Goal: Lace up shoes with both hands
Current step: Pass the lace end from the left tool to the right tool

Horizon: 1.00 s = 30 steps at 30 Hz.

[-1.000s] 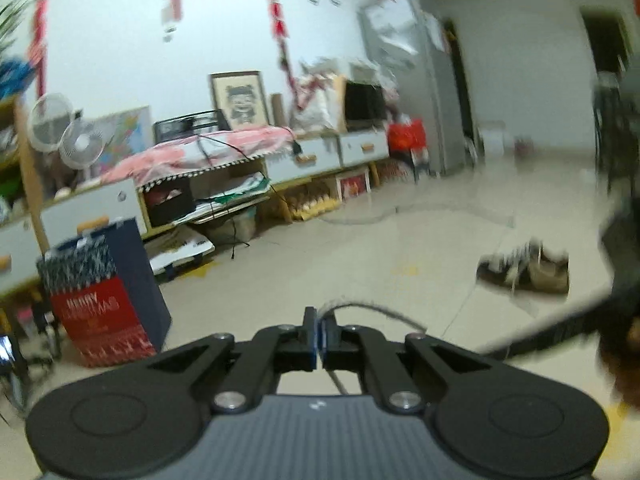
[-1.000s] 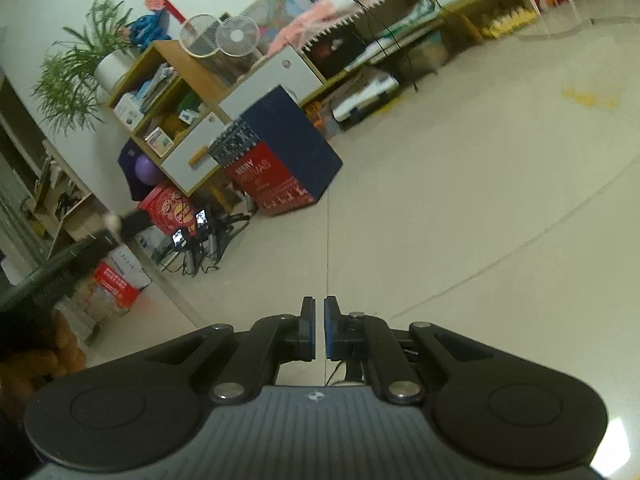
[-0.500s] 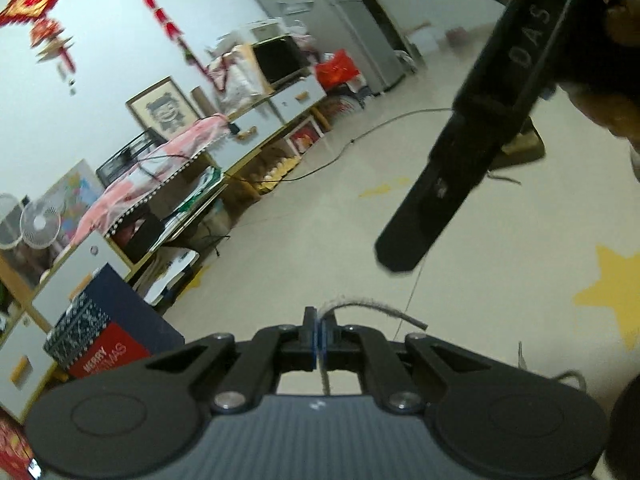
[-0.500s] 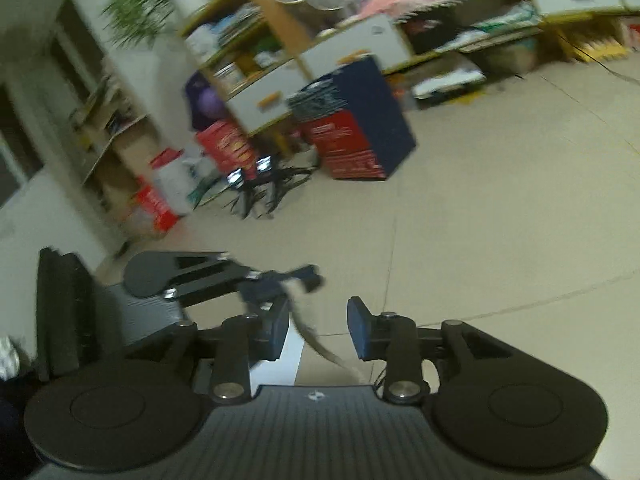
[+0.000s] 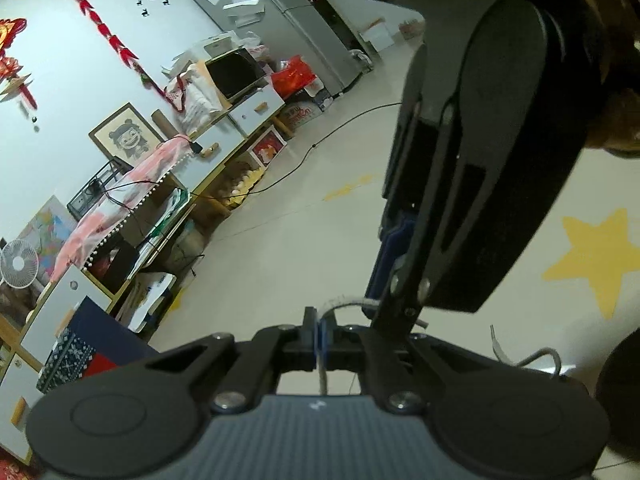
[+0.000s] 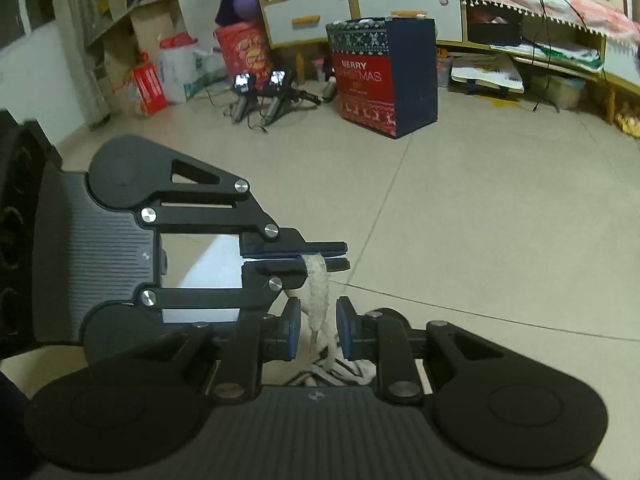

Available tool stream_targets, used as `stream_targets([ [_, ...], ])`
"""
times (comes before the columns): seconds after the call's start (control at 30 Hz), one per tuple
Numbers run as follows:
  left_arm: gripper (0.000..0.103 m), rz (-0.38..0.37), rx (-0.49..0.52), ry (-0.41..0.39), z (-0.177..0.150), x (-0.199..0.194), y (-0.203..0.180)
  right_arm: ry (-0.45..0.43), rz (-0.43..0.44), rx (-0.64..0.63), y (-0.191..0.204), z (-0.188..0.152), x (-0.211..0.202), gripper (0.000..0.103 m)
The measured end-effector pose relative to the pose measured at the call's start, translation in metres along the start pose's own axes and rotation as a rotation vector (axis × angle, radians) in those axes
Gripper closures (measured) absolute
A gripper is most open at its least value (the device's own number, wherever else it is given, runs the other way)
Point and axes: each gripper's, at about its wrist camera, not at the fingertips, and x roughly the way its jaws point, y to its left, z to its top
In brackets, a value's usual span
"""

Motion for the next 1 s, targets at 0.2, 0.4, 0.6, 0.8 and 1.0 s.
stream_targets([
  [0.2,0.101,-0.002,0.032,0.028,0.002,0.003,-0.009,0.032,-0.103,-0.048,0.007,-0.007,0.004,0.084],
  [0.4,0.100,-0.014,0.015,0.057,0.004,0.006,-0.013,0.025,-0.110,-0.032,0.007,-0.015,0.008,0.100],
  [0.6,0.056,0.000,-0.033,0.049,-0.002,0.000,-0.008,-0.064,-0.152,0.120,-0.013,-0.031,0.000,0.100],
  [0.8,0.057,-0.092,-0.191,0.110,-0.028,-0.009,-0.002,-0.148,-0.110,0.449,-0.062,-0.077,0.006,0.100],
  [1.0,0.057,-0.230,-0.200,0.139,-0.035,0.002,-0.026,-0.295,-0.085,0.773,-0.095,-0.115,-0.010,0.100],
])
